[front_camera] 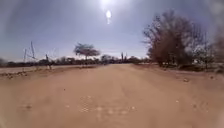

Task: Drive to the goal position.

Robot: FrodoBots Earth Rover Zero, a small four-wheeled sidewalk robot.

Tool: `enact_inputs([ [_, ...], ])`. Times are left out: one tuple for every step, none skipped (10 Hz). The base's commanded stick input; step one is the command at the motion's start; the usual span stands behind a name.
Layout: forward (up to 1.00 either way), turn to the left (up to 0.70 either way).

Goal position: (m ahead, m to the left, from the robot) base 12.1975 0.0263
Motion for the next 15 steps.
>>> enact_inputs([
  [1.0,0.0],
  [1.0,0.0],
  [1.0,0.0],
  [1.0,0.0],
  [1.0,0.0],
  [1.0,0.0],
  [1.0,0.0],
  [1.0,0.0],
  [1.0,0.0],
  [1.0,0.0],
  [1.0,0.0],
  [1.0,0.0],
  [1.0,0.0],
  [1.0,0.0],
  [1.0,0.0],
])
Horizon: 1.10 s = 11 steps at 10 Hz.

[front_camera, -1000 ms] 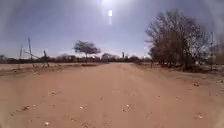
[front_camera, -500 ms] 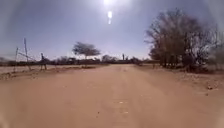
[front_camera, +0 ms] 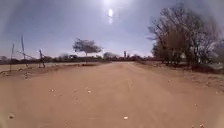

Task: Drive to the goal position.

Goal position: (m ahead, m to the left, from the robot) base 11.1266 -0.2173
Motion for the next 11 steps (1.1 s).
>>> enact_inputs([
  [1.0,0.0],
  [1.0,0.0],
  [1.0,0.0],
  [1.0,0.0],
  [1.0,0.0],
  [1.0,0.0],
  [1.0,0.0],
  [1.0,0.0],
  [1.0,0.0],
  [1.0,0.0],
  [1.0,0.0],
])
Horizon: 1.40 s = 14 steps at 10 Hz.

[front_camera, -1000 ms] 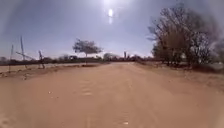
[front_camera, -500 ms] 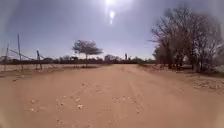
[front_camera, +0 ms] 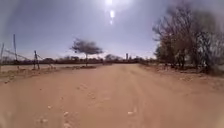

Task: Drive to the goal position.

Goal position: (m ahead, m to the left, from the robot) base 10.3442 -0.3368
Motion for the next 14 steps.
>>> enact_inputs([
  [1.0,0.0],
  [1.0,0.0],
  [1.0,0.0],
  [1.0,-0.13],
  [1.0,-0.27],
  [1.0,-0.27],
  [1.0,-0.14],
  [1.0,0.0],
  [1.0,0.0],
  [1.0,0.0],
  [1.0,0.0],
  [1.0,0.0],
  [1.0,0.0],
  [1.0,0.0],
])
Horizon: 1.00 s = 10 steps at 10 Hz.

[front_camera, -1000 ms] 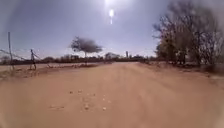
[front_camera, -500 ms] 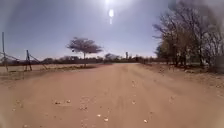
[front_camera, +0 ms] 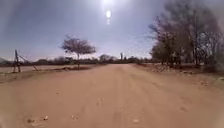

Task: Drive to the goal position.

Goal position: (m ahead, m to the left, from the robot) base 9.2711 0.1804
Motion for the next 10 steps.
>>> enact_inputs([
  [1.0,0.0],
  [1.0,0.0],
  [1.0,0.0],
  [1.0,0.0],
  [1.0,0.0],
  [1.0,0.0],
  [1.0,0.0],
  [1.0,0.0],
  [1.0,0.0],
  [1.0,0.0],
])
